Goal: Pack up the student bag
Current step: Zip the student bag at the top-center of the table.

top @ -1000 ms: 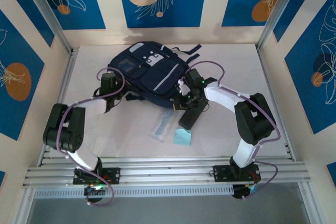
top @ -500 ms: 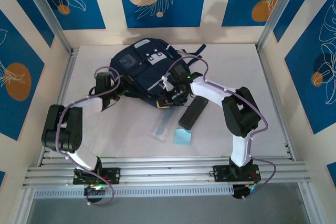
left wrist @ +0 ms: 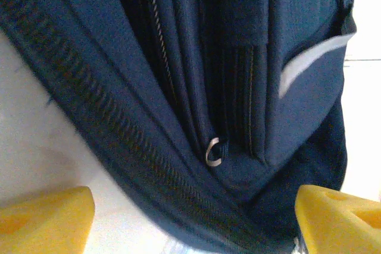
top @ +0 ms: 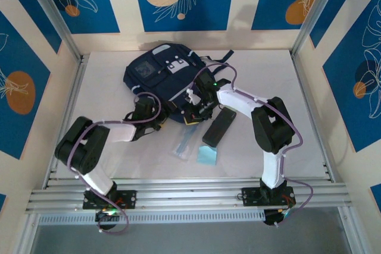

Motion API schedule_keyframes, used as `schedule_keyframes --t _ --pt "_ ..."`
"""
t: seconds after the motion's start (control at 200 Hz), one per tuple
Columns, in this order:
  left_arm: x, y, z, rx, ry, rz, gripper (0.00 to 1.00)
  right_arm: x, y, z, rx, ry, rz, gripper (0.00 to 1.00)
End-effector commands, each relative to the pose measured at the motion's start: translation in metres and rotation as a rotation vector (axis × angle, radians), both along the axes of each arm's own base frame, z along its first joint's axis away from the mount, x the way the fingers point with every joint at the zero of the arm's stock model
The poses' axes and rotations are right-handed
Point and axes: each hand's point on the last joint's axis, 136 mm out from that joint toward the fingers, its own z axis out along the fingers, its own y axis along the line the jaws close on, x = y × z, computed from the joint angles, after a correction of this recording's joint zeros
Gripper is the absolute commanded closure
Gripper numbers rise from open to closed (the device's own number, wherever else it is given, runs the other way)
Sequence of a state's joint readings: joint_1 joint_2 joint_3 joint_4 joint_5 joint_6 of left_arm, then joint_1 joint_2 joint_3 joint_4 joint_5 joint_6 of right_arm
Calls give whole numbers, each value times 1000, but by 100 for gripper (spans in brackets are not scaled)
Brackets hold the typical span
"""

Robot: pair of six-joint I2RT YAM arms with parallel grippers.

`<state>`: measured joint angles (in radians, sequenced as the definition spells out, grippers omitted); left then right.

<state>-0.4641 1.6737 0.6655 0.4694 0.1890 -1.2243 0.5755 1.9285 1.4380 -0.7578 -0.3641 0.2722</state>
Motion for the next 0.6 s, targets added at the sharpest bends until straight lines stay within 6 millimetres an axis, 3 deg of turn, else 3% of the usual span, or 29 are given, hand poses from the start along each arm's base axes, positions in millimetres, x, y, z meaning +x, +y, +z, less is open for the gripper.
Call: schedule_keyframes --t 0.0,0.03,0.115,0.23,0.3,0.44,0.595 --pt "26 -6 9 -30 -63 65 23 -9 -15 -6 -58 17 28 100" --pt "28 -6 6 -30 -65 68 32 -9 -18 -8 -74 11 29 100" --pt "30 -6 1 -43 -76 79 68 -7 -26 -11 -102 2 34 100" --pt "28 -4 -3 -36 -70 73 94 -4 -33 -12 -122 -23 37 100" --pt "25 -4 -4 -30 -67 62 100 -2 -33 -10 -115 -31 35 100" --pt "22 -10 -1 -2 -78 -3 99 6 -29 5 -85 -75 13 100" --pt "13 -16 -3 118 -78 -148 95 24 -20 31 -38 -174 -23 81"
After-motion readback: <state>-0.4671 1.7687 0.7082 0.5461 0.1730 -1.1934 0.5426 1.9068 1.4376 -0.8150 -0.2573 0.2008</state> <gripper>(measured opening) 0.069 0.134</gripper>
